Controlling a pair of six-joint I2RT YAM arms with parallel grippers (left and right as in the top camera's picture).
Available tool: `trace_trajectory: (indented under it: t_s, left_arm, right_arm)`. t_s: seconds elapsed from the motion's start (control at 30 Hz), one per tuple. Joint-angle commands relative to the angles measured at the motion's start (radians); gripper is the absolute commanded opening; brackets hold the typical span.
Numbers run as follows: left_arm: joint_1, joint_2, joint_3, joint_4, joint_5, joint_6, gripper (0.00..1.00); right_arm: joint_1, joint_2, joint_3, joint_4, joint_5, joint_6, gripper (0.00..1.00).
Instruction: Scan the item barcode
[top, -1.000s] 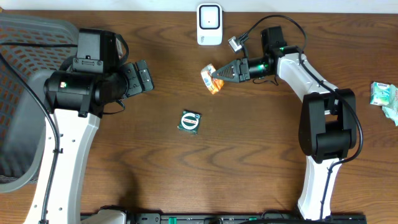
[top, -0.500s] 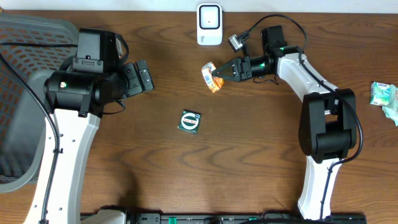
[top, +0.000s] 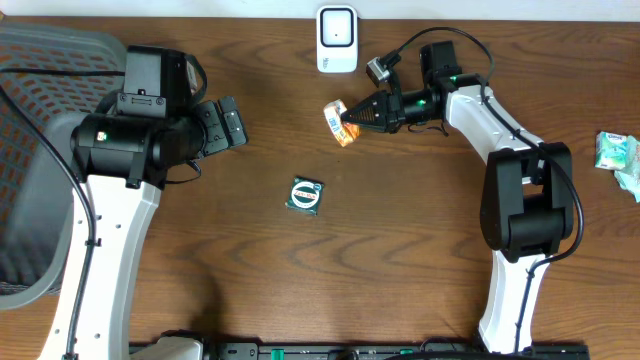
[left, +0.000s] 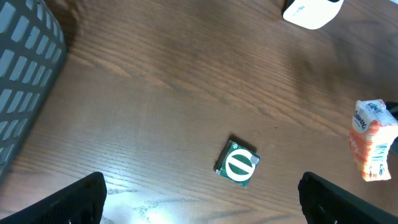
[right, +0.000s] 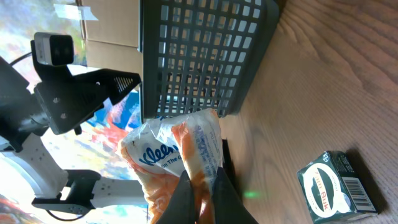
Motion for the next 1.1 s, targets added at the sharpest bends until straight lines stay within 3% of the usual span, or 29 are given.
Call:
trace_trajectory:
  t_s: [0.0,1.07]
  left_arm:
    - [0.004,0.0,0.012,-0.003,-0.006,0.006,0.98]
    - [0.004,0.0,0.012,-0.003,-0.006,0.006,0.98]
  right_arm:
    - [-0.001,0.0,-0.003,0.008,-0.032,0.03,0.01]
    - [0.023,0.0,-0.003,0.015,0.075,0.025,0.01]
